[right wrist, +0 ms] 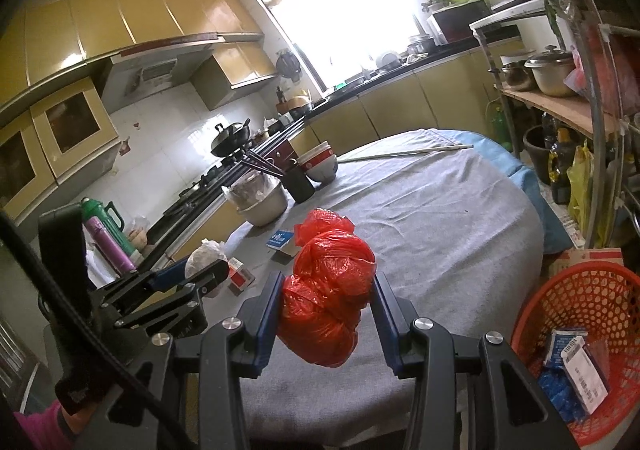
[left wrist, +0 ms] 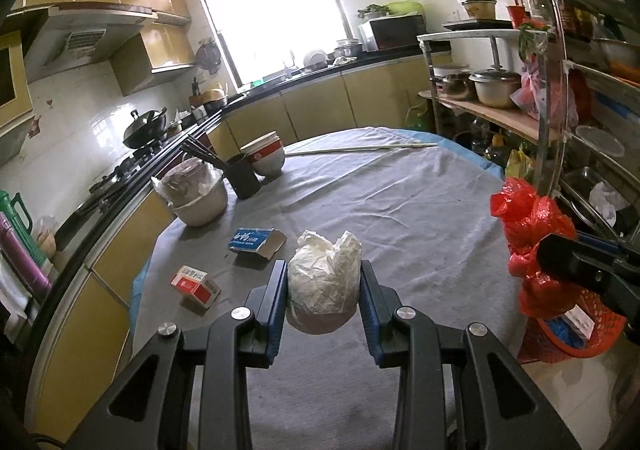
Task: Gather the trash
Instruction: 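Lift the red bag and white bag and carry them toward the red basket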
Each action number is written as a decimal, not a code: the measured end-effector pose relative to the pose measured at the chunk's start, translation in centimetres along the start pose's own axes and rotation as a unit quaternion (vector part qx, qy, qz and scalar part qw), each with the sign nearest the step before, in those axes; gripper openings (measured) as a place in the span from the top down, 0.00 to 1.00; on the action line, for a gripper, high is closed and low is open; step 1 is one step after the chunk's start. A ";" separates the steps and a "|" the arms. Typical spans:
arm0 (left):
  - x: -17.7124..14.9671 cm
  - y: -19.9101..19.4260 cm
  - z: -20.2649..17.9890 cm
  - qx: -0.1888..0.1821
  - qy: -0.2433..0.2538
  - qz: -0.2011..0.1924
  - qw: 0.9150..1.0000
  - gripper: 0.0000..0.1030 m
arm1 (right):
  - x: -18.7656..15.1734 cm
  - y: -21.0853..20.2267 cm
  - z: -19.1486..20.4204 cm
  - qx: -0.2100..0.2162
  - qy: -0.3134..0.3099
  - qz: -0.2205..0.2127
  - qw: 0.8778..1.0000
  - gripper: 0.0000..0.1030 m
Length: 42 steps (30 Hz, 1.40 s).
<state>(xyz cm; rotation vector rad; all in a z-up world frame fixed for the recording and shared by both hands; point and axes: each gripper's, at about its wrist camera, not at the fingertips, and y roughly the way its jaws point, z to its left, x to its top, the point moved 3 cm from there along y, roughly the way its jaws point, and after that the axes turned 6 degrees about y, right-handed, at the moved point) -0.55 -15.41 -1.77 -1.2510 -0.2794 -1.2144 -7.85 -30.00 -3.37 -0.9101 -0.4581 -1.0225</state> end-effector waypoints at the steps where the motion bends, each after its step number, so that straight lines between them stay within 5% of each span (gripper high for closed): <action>1: 0.1 0.0 -0.3 0.000 0.003 0.000 1.000 0.66 | 0.0 -0.1 -0.1 0.000 0.001 -0.001 1.000 0.55; 26: 1.0 -0.3 -3.6 -0.020 0.040 -0.004 0.999 0.66 | -0.3 -2.9 -2.5 -0.009 0.027 -0.025 0.999 0.55; 42: 2.7 1.6 -9.7 -0.059 0.090 0.002 0.994 0.65 | 0.2 -4.9 -8.7 -0.050 0.080 -0.040 0.995 0.55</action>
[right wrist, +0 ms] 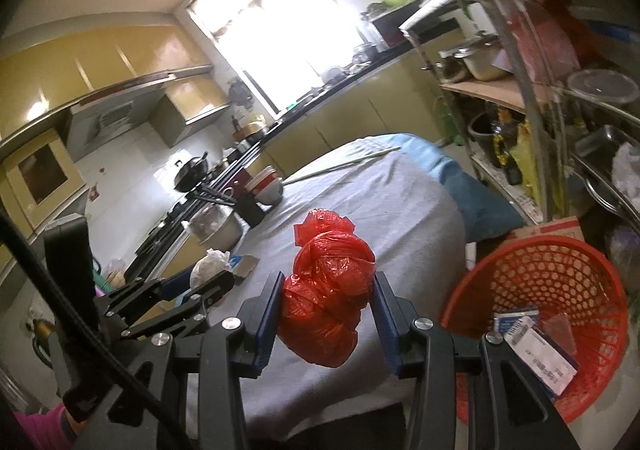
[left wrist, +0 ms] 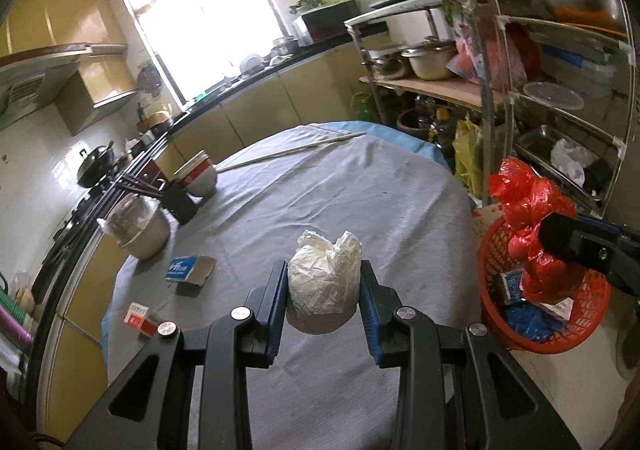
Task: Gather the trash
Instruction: 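Lift the red bag and white bag and carry them toward the red basket, then lower the red bag into the red basket with the right tool and release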
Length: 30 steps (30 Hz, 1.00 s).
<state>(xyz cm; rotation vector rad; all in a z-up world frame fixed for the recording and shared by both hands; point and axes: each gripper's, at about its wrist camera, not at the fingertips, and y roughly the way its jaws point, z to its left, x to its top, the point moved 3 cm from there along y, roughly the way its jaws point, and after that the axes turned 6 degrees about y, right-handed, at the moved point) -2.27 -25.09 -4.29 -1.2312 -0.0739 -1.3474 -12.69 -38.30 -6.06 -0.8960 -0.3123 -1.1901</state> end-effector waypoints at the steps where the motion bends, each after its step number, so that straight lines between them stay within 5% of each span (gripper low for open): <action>1: 0.2 0.2 -0.4 -0.004 0.003 0.001 1.000 0.65 | 0.1 -0.1 -0.5 -0.003 0.004 -0.001 1.000 0.55; 30: 3.2 3.1 -8.2 -0.099 0.075 0.007 0.992 0.65 | 0.7 -2.3 -9.2 -0.086 0.076 -0.008 0.993 0.55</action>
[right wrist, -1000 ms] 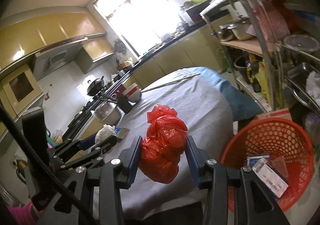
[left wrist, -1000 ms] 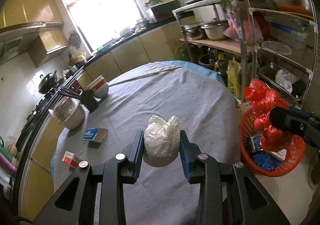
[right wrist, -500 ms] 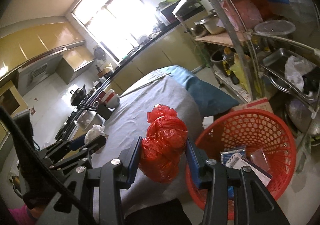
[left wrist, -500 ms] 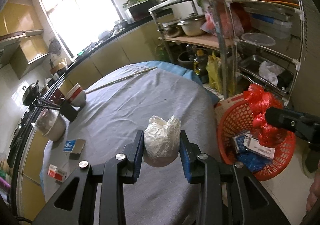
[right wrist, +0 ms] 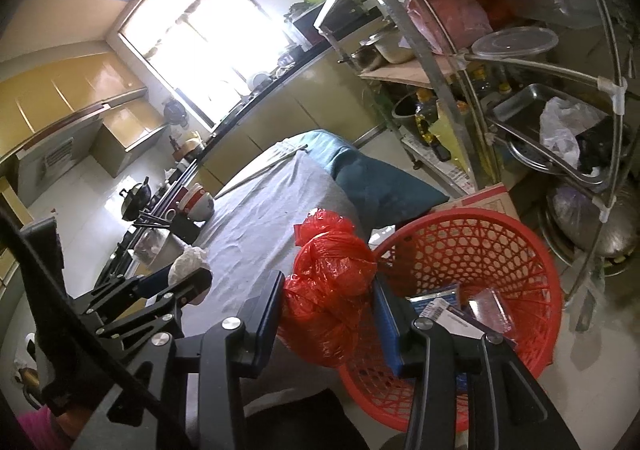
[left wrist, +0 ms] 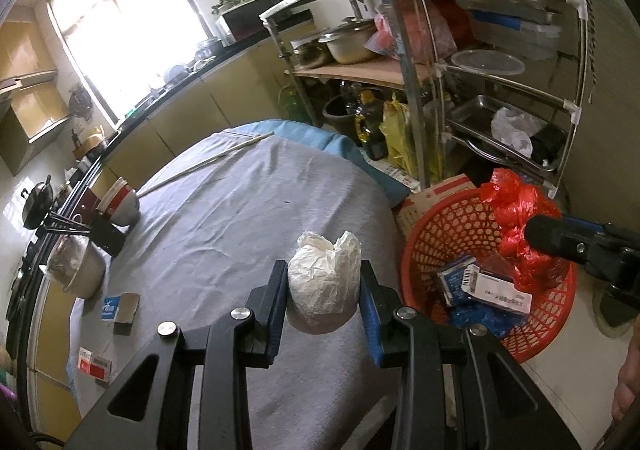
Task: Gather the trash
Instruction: 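Lower the red bag into the red basket with the right tool and release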
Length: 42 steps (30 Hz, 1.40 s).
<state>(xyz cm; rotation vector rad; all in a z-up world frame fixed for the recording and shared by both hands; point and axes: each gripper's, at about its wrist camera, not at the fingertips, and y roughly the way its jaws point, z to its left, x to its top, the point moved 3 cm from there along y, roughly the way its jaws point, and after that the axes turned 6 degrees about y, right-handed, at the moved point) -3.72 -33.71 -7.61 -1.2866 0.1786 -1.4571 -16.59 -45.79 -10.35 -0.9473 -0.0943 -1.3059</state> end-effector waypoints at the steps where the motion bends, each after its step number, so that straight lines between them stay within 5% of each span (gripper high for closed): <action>1: 0.1 0.1 -0.2 -0.003 0.002 0.001 1.000 0.65 | 0.0 -0.1 -0.2 -0.002 0.002 0.001 1.000 0.55; 42: 1.1 2.3 -6.2 -0.077 0.051 0.023 0.995 0.65 | -0.5 -1.9 -5.4 -0.048 0.055 0.009 0.997 0.55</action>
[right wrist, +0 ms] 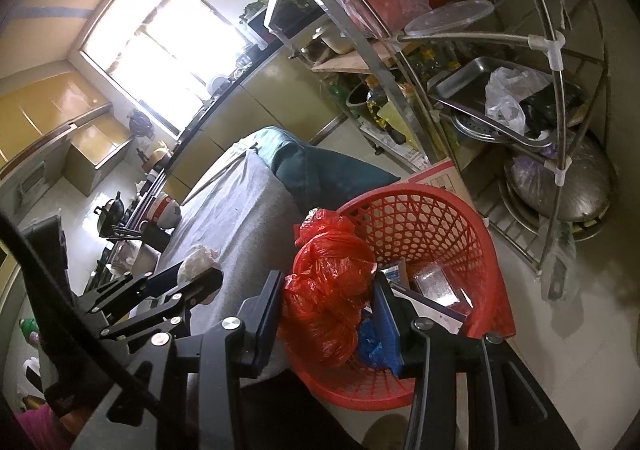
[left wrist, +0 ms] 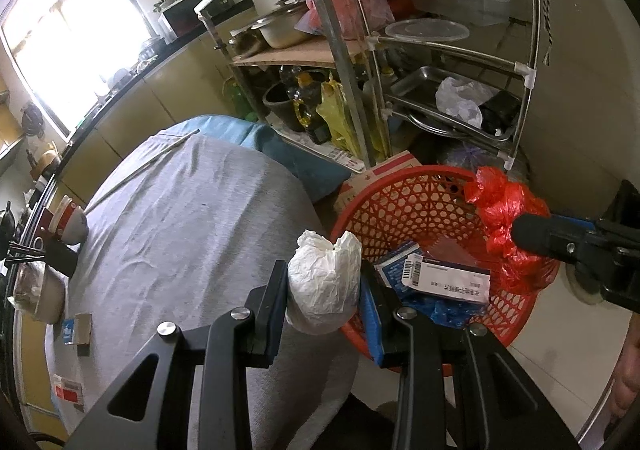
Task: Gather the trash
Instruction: 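Lower the red bag into the red basket with the right tool and release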
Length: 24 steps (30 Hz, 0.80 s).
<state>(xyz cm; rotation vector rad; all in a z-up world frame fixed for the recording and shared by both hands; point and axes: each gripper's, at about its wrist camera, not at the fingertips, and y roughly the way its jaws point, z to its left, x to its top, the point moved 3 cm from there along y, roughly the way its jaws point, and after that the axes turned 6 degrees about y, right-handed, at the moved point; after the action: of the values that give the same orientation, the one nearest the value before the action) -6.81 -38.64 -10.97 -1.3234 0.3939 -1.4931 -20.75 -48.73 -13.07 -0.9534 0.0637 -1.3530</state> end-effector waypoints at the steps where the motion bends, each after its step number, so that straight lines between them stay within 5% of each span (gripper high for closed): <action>1: 0.0 0.1 -0.1 -0.003 0.000 0.002 1.000 0.65 | 0.0 0.0 -0.1 -0.001 0.001 0.001 1.000 0.55; 24: -0.6 1.9 -1.2 -0.029 0.011 0.017 0.999 0.65 | -0.6 0.9 -1.0 -0.011 0.016 0.019 1.000 0.55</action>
<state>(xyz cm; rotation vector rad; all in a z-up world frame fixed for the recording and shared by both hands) -7.07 -39.33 -13.21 -1.3399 0.4740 -1.4797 -20.76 -48.82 -14.58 -0.9439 0.1205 -1.3349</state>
